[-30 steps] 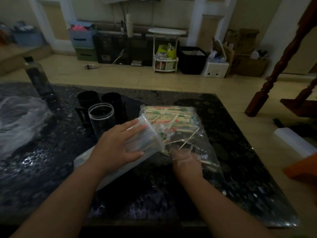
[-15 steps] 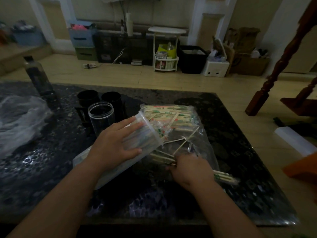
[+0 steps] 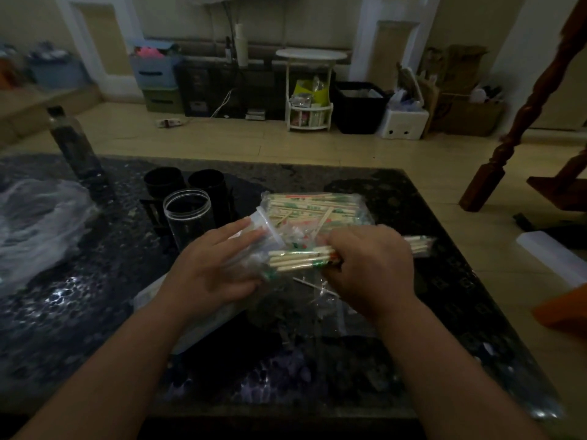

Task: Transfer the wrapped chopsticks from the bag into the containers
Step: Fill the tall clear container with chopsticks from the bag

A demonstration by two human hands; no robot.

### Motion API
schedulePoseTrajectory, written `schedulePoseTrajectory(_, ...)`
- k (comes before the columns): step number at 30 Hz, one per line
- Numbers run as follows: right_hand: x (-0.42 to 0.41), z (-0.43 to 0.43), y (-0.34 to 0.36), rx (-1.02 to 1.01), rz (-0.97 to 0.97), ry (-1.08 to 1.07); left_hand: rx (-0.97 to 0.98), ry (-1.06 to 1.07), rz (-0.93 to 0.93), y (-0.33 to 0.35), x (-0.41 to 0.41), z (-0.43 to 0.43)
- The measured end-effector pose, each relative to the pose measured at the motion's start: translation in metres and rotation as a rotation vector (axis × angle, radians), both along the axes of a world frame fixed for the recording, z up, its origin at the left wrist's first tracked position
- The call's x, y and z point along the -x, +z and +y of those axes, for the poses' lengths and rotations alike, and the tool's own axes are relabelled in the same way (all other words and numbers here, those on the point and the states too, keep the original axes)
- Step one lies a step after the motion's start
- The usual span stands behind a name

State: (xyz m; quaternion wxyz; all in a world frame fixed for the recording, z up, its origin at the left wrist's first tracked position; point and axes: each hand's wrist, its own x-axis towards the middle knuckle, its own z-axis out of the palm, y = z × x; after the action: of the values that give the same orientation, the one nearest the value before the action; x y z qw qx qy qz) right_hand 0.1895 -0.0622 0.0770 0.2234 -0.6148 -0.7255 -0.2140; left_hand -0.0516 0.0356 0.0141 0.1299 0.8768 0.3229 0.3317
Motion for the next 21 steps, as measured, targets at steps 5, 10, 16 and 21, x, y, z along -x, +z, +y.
schedulePoseTrajectory(5, -0.013, 0.009, -0.019, -0.301, 0.104, 0.017, -0.007, -0.026, 0.008, -0.002, -0.002, -0.001)
schedulePoseTrajectory(10, -0.010, 0.012, -0.026, -0.261, 0.452, 0.060, -0.028, -0.005, 0.061, -0.001, -0.006, -0.002)
schedulePoseTrajectory(16, -0.002, 0.020, -0.009, -0.193, 1.368, 0.067, -0.023, 0.029, 0.056, -0.002, -0.007, -0.003)
schedulePoseTrajectory(21, 0.000, 0.023, -0.007, -0.166, 1.713, -0.006, -0.004, -0.006, 0.043, -0.004, -0.007, 0.000)
